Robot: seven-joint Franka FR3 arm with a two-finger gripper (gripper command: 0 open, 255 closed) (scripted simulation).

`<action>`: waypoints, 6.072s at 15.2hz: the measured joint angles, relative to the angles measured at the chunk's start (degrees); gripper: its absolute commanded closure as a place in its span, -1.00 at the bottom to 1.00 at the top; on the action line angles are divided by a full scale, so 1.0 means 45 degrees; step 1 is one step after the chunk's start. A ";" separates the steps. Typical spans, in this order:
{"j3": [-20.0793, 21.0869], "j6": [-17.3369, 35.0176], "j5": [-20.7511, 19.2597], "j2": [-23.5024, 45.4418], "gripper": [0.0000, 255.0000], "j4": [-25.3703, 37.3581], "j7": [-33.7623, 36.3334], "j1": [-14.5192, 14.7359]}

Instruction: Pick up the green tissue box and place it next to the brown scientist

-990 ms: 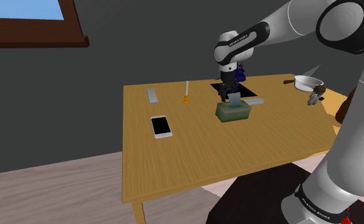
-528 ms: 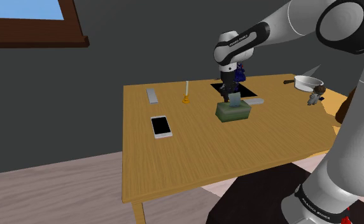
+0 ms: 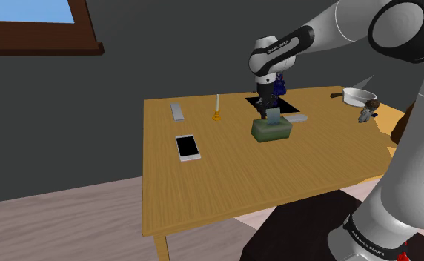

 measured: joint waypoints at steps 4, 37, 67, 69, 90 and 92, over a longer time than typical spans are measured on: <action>-0.0021 -0.0468 -0.0044 -0.0195 1.00 0.0262 -0.0029 0.0002; -0.0043 -0.5828 -0.0199 -0.1080 1.00 0.4773 -0.0390 0.0085; -0.3314 -0.5305 -0.0936 -0.1336 1.00 0.5051 -0.7447 -0.3752; -0.3588 -0.5310 -0.0778 -0.0958 1.00 0.5502 -0.8137 -0.4168; -0.4587 -0.3650 0.0634 0.1652 1.00 0.6667 -1.1536 -0.6865; -0.4569 -0.3323 0.0644 0.1679 1.00 0.6360 -1.1484 -0.6843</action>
